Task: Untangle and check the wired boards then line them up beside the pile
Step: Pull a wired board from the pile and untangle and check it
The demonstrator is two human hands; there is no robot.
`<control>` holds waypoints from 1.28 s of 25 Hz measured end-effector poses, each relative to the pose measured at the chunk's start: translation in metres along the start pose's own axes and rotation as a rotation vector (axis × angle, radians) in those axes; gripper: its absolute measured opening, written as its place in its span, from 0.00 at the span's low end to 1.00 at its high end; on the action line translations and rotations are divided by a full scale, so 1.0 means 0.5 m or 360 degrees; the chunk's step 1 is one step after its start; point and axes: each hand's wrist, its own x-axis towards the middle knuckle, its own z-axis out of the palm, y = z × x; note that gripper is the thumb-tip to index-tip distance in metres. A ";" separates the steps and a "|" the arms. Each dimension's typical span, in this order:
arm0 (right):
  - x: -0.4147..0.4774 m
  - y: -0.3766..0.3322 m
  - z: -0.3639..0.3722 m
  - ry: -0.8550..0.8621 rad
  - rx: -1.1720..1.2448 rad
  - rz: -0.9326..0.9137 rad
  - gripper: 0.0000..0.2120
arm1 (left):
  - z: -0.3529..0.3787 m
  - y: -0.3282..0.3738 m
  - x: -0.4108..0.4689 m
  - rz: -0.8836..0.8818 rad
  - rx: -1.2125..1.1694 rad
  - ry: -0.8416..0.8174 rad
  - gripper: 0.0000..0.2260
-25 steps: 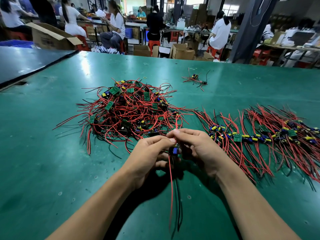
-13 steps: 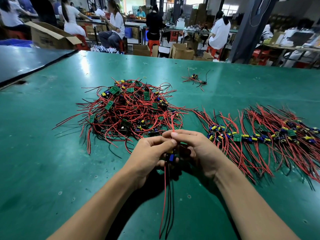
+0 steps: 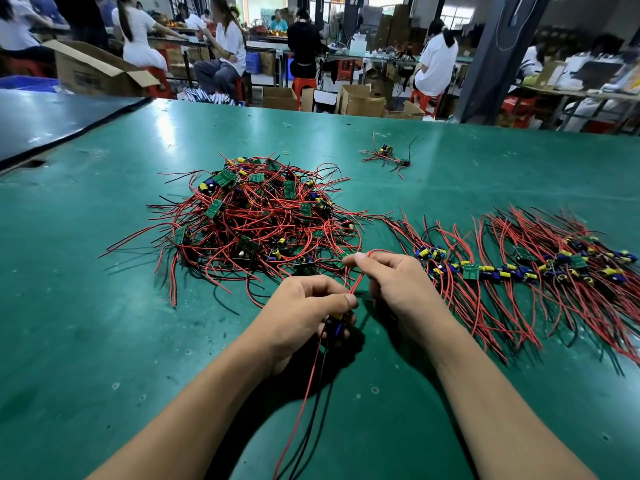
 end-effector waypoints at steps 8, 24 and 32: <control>-0.013 -0.012 0.033 -0.0240 0.0546 0.0211 0.17 | 0.003 -0.002 0.004 0.0008 -0.0098 0.0064 0.08; -0.007 0.010 0.018 -0.0209 0.0326 0.0096 0.16 | 0.002 -0.009 0.003 0.0029 -0.0013 0.0028 0.09; 0.000 0.013 0.038 -0.0001 0.0601 0.0152 0.16 | 0.003 -0.003 0.001 0.0031 -0.0030 0.0070 0.05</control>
